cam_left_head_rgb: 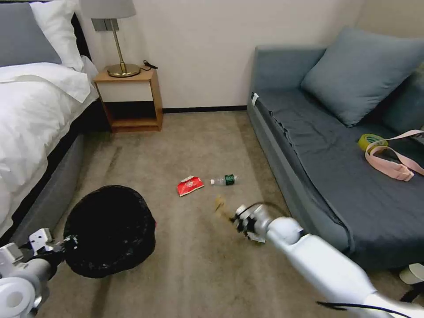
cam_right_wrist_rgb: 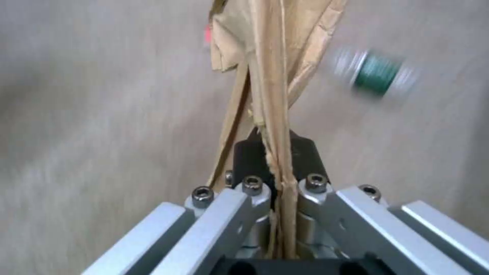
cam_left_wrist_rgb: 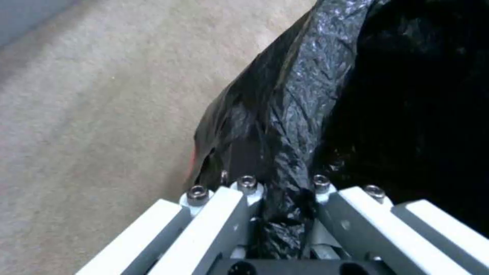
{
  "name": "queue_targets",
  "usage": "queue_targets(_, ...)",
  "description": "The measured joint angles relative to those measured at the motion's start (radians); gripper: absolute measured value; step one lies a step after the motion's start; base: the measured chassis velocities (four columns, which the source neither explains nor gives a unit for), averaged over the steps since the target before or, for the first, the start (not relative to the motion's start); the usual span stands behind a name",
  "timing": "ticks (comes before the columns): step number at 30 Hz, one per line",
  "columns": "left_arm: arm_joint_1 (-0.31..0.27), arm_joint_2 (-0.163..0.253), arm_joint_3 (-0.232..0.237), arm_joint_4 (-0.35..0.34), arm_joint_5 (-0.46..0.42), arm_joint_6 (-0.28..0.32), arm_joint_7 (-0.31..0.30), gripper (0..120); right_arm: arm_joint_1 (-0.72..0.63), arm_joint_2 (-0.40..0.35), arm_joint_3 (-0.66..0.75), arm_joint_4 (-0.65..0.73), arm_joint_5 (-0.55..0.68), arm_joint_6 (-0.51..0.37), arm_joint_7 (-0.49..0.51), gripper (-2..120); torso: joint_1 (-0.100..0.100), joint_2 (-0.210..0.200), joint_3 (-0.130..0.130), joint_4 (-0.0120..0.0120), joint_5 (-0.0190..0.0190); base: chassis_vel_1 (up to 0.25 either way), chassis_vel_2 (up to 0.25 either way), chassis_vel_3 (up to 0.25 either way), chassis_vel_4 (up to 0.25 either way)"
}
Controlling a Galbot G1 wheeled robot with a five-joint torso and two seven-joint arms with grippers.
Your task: Pick up the trash bin, then pick up the garbage on the floor and place it into the trash bin.
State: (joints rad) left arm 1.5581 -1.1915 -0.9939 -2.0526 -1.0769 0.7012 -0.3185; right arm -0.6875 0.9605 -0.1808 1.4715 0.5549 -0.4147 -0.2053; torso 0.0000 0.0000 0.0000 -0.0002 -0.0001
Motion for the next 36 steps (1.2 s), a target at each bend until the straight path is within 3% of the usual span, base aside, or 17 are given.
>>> queue_targets(10, -0.053, 0.020, 0.106, 0.059, 0.051, -0.006, 0.021, 2, 0.019, -0.066, 0.023, 0.336, 0.164, -0.040, 0.080, 0, 0.000, 0.000, 0.000, 0.0001, 0.0000, 0.000, 0.000, 0.000, 0.000)
queue_targets(20, -0.069, 0.008, 0.171, 0.082, 0.078, -0.007, 0.036, 2, 0.130, -0.074, -0.189, 0.573, 0.280, -0.053, 0.135, 0, 0.000, 0.000, 0.000, 0.0003, 0.0000, 0.000, 0.000, 0.000, 0.000)
queue_targets(28, -0.056, -0.007, 0.203, 0.067, 0.104, -0.008, 0.047, 2, 0.219, -0.012, -0.363, 0.566, 0.282, -0.060, 0.142, 0, 0.000, 0.000, 0.000, 0.0002, 0.0000, 0.000, 0.000, 0.000, 0.000)
queue_targets(36, -0.039, -0.020, 0.216, 0.037, 0.104, -0.008, 0.052, 2, 0.248, 0.092, -0.506, 0.443, 0.233, -0.070, 0.152, 0, 0.000, 0.000, 0.000, 0.0003, -0.0001, 0.000, 0.000, 0.000, 0.000)
